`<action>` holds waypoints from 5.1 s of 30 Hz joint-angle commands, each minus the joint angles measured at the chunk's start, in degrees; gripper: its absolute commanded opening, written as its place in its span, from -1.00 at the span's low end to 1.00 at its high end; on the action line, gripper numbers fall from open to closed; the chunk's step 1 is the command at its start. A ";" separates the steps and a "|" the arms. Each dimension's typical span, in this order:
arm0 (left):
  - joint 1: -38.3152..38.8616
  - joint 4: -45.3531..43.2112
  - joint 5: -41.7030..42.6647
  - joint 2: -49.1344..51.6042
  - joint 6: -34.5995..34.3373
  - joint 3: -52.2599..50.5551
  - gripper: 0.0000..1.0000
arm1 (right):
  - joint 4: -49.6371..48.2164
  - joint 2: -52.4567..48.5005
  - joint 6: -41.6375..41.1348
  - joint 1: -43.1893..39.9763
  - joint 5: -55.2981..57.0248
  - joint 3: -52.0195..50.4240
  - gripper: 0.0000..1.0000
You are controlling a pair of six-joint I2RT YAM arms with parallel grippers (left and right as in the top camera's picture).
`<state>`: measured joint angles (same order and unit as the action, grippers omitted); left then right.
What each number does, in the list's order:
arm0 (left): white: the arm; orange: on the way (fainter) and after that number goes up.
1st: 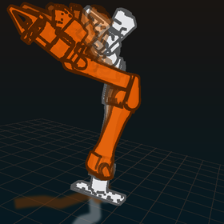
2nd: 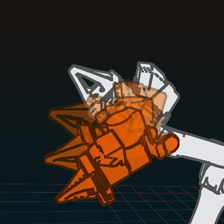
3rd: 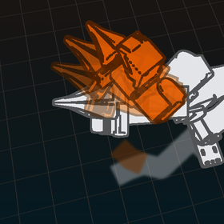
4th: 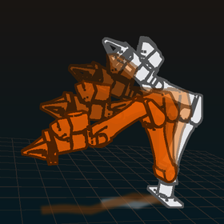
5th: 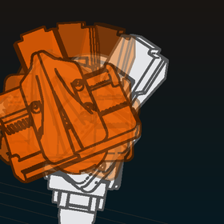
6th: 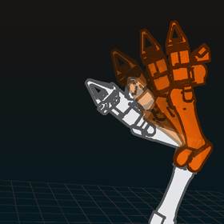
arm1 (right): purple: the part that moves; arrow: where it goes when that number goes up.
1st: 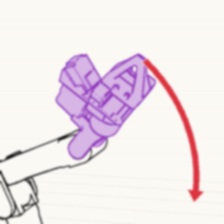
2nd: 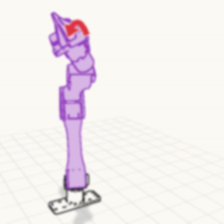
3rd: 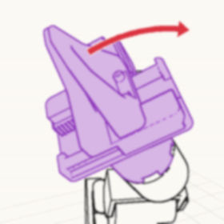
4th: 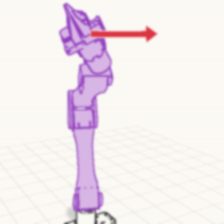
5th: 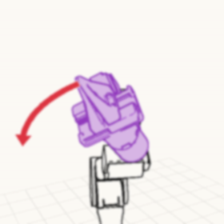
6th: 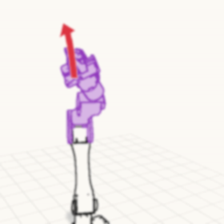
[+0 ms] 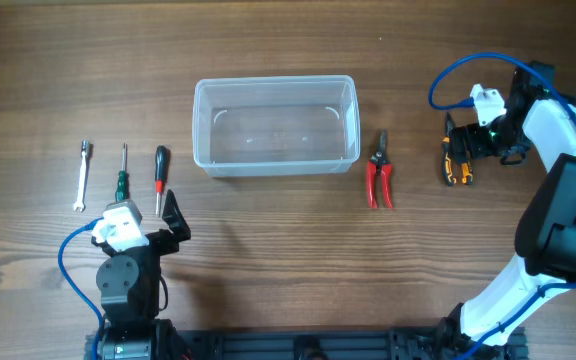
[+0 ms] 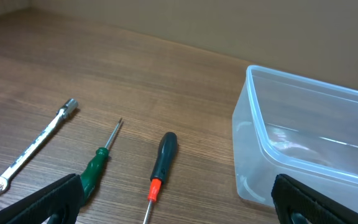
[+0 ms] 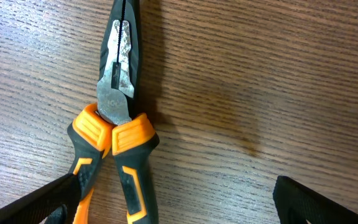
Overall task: Pack container
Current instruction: 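Lower the right gripper onto the pliers and close on the handles, then lift the pliers with the right gripper and carry toward the container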
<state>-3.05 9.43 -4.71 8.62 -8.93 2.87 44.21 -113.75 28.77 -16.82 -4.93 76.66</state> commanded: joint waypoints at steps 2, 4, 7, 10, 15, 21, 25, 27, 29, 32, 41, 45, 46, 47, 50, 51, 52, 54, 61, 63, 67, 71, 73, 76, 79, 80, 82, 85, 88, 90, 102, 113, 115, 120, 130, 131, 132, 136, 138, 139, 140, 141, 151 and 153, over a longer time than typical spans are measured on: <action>0.22 0.07 -0.52 -0.31 -0.46 -0.04 0.99 | 0.07 -2.73 1.29 0.24 0.20 -0.28 0.97; 0.22 0.07 -0.52 -0.31 -0.46 -0.04 1.00 | 0.55 -3.04 1.29 0.22 0.22 -0.31 0.96; 0.22 0.07 -0.52 -0.31 -0.46 -0.04 1.00 | 0.13 -3.21 2.05 0.20 0.24 -1.73 0.96; 0.22 0.07 -0.52 -0.31 -0.46 -0.04 1.00 | -0.11 -3.21 3.80 0.09 0.92 -3.72 0.97; 0.22 0.07 -0.52 -0.31 -0.46 -0.04 0.99 | -0.37 -3.21 4.33 -1.31 1.97 -4.70 0.99; 0.22 0.07 -0.52 -0.31 -0.46 -0.04 1.00 | -0.50 -3.13 4.31 -3.87 0.48 -4.68 0.99; 0.22 0.07 -0.52 -0.31 -0.46 -0.04 1.00 | -0.87 -3.13 4.13 -3.93 -1.86 -4.50 1.00; 0.22 0.07 -0.52 -0.31 -0.46 -0.04 1.00 | -0.83 -3.13 3.72 -3.93 -3.32 -3.87 0.99; 0.22 0.07 -0.52 -0.31 -0.46 -0.04 1.00 | -0.46 -3.13 2.99 -3.93 -4.17 -2.89 1.00; 0.22 0.07 -0.50 -0.31 -0.46 -0.04 1.00 | 0.15 -2.89 2.49 -3.93 -4.13 -1.29 0.99; 0.22 0.07 -0.52 -0.31 -0.46 -0.04 0.99 | 0.22 -2.49 1.97 -4.00 -4.22 -0.24 1.00; 0.22 0.07 -0.50 -0.31 -0.46 -0.04 0.99 | 0.85 -2.49 0.92 -4.00 -5.99 1.40 0.99; 0.22 0.07 -0.50 -0.31 -0.46 -0.04 1.00 | 1.03 -2.49 0.68 -4.00 -6.12 2.01 1.00; 0.22 0.07 -0.52 -0.31 -0.46 -0.04 1.00 | 1.27 -2.49 0.52 -4.00 -6.14 2.71 0.99; 0.22 0.07 -0.52 -0.31 -0.46 -0.04 0.99 | 2.38 -2.49 0.59 -4.00 -6.14 4.79 1.00; 0.22 0.07 -0.52 -0.31 -0.46 -0.04 1.00 | 3.32 -2.49 0.79 -4.00 -6.05 6.40 0.99; 0.22 0.07 -0.50 -0.31 -0.46 -0.04 1.00 | 3.45 -2.49 1.16 -4.00 -5.88 6.69 1.00; 0.22 0.07 -0.50 -0.31 -0.46 -0.04 1.00 | 3.61 -2.49 1.53 -4.00 -3.78 6.91 1.00; 0.22 0.07 -0.52 -0.31 -0.46 -0.04 1.00 | 4.79 -2.49 5.75 -4.35 -0.61 6.88 1.00; 0.22 0.07 -0.52 -0.31 -0.46 -0.04 1.00 | 4.85 -2.49 5.75 -4.44 -0.63 6.88 0.99; 0.22 0.07 -0.52 -0.31 -0.46 -0.04 1.00 | 5.03 -2.49 5.68 -4.44 -1.11 6.84 0.99; 0.22 0.07 -0.52 -0.31 -0.46 -0.04 0.99 | 5.20 -2.51 5.66 -4.42 -2.14 6.49 0.99; 0.22 0.07 -0.52 -0.31 -0.46 -0.04 1.00 | 5.40 -2.51 5.53 -4.42 -3.89 6.47 0.99; 0.22 0.07 -0.52 -0.31 -0.46 -0.04 0.99 | 5.79 -2.51 5.01 -4.42 -5.14 6.47 0.99; 0.22 0.07 -0.52 -0.31 -0.46 -0.04 1.00 | 6.25 -2.51 5.09 -4.42 -5.03 6.45 0.99; 0.22 0.07 -0.52 -0.31 -0.46 -0.04 1.00 | 6.29 -2.51 5.35 -4.42 -5.05 6.27 0.99; 0.22 0.07 -0.50 -0.31 -0.46 -0.04 1.00 | 6.34 -2.51 5.35 -4.42 -5.07 5.66 1.00; 0.22 0.07 -0.52 -0.31 -0.46 -0.04 1.00 | 5.49 -2.51 5.73 -4.42 -5.01 3.41 0.99; 0.22 0.07 -0.52 -0.31 -0.46 -0.04 1.00 | 5.05 -2.51 5.70 -4.42 -5.03 2.56 1.00; 0.22 0.07 -0.52 -0.31 -0.46 -0.04 1.00 | 5.05 -2.51 5.70 -4.42 -5.03 2.54 0.99; 0.22 0.07 -0.52 -0.31 -0.46 -0.04 1.00 | 3.23 -2.51 5.46 -4.42 -5.03 -1.33 0.99; 0.22 0.07 -0.52 -0.31 -0.46 -0.04 1.00 | 1.44 -2.51 2.29 -4.20 -5.01 -2.34 0.65; 0.22 0.07 -0.52 -0.31 -0.46 -0.04 0.99 | 1.53 -2.51 2.08 -4.20 -5.01 -2.34 0.62; 0.22 0.07 -0.52 -0.31 -0.46 -0.04 0.99 | 1.70 -2.51 -0.11 -4.20 -5.03 -2.34 0.57; 0.22 0.07 -0.52 -0.31 -0.46 -0.04 1.00 | 2.03 -2.51 0.09 0.98 -6.51 -2.34 0.58; 0.22 0.07 -0.52 -0.31 -0.46 -0.04 1.00 | 1.92 -2.51 0.15 1.86 -5.73 -2.34 0.59; 0.22 0.07 -0.52 -0.31 -0.46 -0.04 1.00 | 1.86 -2.51 0.13 2.69 -4.42 -2.34 0.61; 0.22 0.07 -0.52 -0.31 -0.46 -0.04 0.99 | 1.42 -2.51 -0.72 5.18 0.59 -2.34 0.62; 0.22 0.07 -0.52 -0.31 -0.46 -0.04 1.00 | 1.44 -2.51 -1.60 5.62 2.34 -2.34 0.60; 0.22 0.07 -0.52 -0.31 -0.46 -0.04 0.99 | 1.44 -2.51 -2.21 5.62 2.89 -2.34 0.60; 0.22 0.07 -0.50 -0.31 -0.46 -0.04 1.00 | 1.70 -2.51 -2.54 5.62 3.08 -2.34 0.59; 0.22 0.07 -0.52 -0.31 -0.46 -0.04 1.00 | 1.88 -2.51 -3.02 5.60 3.13 -2.34 0.59; 0.22 0.07 -0.52 -0.31 -0.46 -0.04 1.00 | 2.25 -2.51 -7.87 5.16 3.30 -2.34 0.56; 0.22 0.07 -0.52 -0.31 -0.46 -0.04 1.00 | 2.25 -2.51 -9.14 4.79 3.28 -2.34 0.45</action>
<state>-3.05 9.43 -4.73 8.62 -8.93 2.87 46.09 -115.20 23.55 -11.16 -2.52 75.46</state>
